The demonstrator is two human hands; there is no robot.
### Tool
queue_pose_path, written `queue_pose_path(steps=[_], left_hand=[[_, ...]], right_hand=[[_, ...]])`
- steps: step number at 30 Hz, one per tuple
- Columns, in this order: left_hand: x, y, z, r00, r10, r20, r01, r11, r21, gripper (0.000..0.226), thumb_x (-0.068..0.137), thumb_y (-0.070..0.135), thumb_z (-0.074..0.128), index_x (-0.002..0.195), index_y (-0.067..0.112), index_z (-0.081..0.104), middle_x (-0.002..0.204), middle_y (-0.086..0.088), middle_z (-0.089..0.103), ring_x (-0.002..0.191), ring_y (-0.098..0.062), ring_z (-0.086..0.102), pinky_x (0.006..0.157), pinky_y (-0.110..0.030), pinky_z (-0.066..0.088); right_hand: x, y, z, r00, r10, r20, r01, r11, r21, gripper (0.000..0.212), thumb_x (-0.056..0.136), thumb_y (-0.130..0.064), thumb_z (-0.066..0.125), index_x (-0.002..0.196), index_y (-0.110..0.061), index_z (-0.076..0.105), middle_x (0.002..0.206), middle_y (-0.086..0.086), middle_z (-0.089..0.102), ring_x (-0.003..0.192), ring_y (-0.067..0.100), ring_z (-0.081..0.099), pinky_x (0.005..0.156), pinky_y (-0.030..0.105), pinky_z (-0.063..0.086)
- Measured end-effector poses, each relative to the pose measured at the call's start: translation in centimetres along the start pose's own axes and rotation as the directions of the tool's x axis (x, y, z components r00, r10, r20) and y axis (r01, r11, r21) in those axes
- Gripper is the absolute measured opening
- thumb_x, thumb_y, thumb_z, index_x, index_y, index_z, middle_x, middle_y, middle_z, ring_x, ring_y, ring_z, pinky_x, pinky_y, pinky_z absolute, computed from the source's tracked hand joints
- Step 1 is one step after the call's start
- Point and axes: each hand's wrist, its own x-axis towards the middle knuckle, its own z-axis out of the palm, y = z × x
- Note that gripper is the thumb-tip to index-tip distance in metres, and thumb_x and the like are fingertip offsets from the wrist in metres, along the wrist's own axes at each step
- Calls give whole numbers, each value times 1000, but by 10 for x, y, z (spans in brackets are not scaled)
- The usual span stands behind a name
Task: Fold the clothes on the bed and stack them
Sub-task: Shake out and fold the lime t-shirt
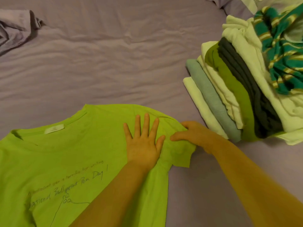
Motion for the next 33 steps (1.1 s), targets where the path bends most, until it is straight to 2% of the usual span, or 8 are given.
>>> queue_pose_path(steps=[6, 9, 12, 15, 18, 22, 29, 33], left_hand=[[-2, 11, -7, 996, -88, -15, 87, 995, -56, 67, 99, 55, 4, 141, 22, 44, 149, -11, 39, 138, -38, 33, 106, -62, 15], [-23, 24, -8, 997, -41, -70, 36, 997, -74, 63, 99, 52, 10, 143, 22, 43, 151, -9, 36, 140, -36, 29, 108, -63, 18], [-38, 22, -3, 998, 10, -58, -13, 999, -38, 62, 98, 56, 13, 144, 24, 40, 153, -7, 33, 142, -34, 24, 109, -64, 16], [-32, 14, 5, 999, -14, -32, 15, 1000, 16, 66, 94, 63, 17, 145, 26, 38, 153, -8, 31, 143, -37, 22, 109, -65, 13], [-28, 13, 5, 1000, -24, -1, 24, 1000, 4, 67, 93, 64, 21, 145, 26, 37, 154, -8, 30, 142, -39, 22, 109, -64, 11], [-36, -2, -5, 1000, 15, -20, -16, 999, -46, 58, 98, 51, 20, 144, 19, 38, 152, -6, 32, 140, -35, 30, 107, -59, 18], [-94, -107, -16, 990, -140, 13, 140, 990, -7, 63, 97, 59, 21, 147, 22, 34, 154, -4, 30, 143, -31, 22, 109, -60, 19], [-118, -159, -26, 973, -227, 46, 226, 974, 28, 62, 96, 60, 19, 147, 26, 32, 154, -5, 30, 142, -34, 25, 107, -62, 18]], right_hand=[[1, 27, 4, 882, -68, -466, 267, 887, 377, 11, 87, -7, 64, 84, -13, 56, 79, 4, 59, 73, 19, 55, 60, 23, 44], [10, 40, 17, 748, -236, -620, 265, 963, -47, 5, 95, -10, 51, 94, -15, 53, 86, 10, 59, 79, 28, 56, 65, 35, 45], [20, 40, 1, 757, -439, -484, 31, 764, -644, 41, 99, -10, 42, 138, -19, 36, 118, 10, 55, 96, 31, 59, 70, 39, 48], [28, 31, -11, 669, -608, -427, -65, 524, -849, 59, 80, 1, 65, 135, -8, 46, 111, 17, 59, 72, 32, 62, 41, 28, 28], [30, 29, 4, 509, -765, -395, -96, 405, -909, 46, 77, -6, 61, 123, -8, 56, 120, 21, 60, 94, 36, 63, 61, 38, 49], [23, 28, 69, 601, -780, -171, 216, 365, -905, 46, 88, -25, 32, 132, -15, 41, 136, 16, 52, 125, 32, 51, 104, 44, 33], [22, 43, 111, 711, -634, -305, 75, 499, -863, 64, 97, -57, 14, 135, -20, 50, 140, 16, 48, 131, 43, 39, 103, 62, 26], [17, -4, 194, 716, -698, -2, 326, 337, -883, 61, 96, -60, 13, 136, -28, 46, 142, 14, 47, 135, 39, 32, 104, 62, 23]])
